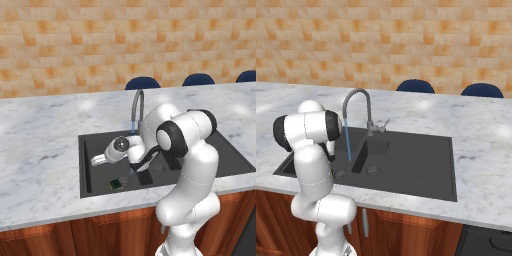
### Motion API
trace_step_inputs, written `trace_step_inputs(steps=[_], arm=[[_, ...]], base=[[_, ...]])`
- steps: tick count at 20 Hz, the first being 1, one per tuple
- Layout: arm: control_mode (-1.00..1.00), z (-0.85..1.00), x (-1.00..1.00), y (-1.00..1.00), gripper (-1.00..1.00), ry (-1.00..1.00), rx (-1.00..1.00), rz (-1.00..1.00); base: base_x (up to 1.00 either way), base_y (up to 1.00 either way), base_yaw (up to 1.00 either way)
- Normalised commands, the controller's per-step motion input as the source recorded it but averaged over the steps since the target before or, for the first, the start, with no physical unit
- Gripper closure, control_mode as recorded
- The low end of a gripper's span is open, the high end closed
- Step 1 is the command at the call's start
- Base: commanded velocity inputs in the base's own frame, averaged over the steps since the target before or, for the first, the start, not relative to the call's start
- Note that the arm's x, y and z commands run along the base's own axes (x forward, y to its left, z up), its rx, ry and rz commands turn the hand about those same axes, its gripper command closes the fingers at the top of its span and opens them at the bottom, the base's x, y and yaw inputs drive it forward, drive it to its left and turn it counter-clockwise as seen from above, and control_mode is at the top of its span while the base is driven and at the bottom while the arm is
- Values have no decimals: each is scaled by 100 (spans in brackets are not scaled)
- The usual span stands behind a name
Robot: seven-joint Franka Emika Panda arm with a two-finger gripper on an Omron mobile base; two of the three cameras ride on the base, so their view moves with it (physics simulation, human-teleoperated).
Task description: Soak the sponge with water for a few seconds and then drop it inside the sink.
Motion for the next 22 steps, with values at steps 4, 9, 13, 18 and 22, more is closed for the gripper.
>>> trace_step_inputs(steps=[4,9,13,18,22], arm=[[-100,73,48,31,-100,0,0,0],[-100,88,12,27,-100,0,0,1],[-100,100,0,18,-100,0,0,1],[-100,100,-4,5,-100,0,0,1],[-100,100,-2,0,-100,0,0,1]], base=[[0,0,0],[0,0,0],[0,0,0],[0,0,0],[0,0,0]])
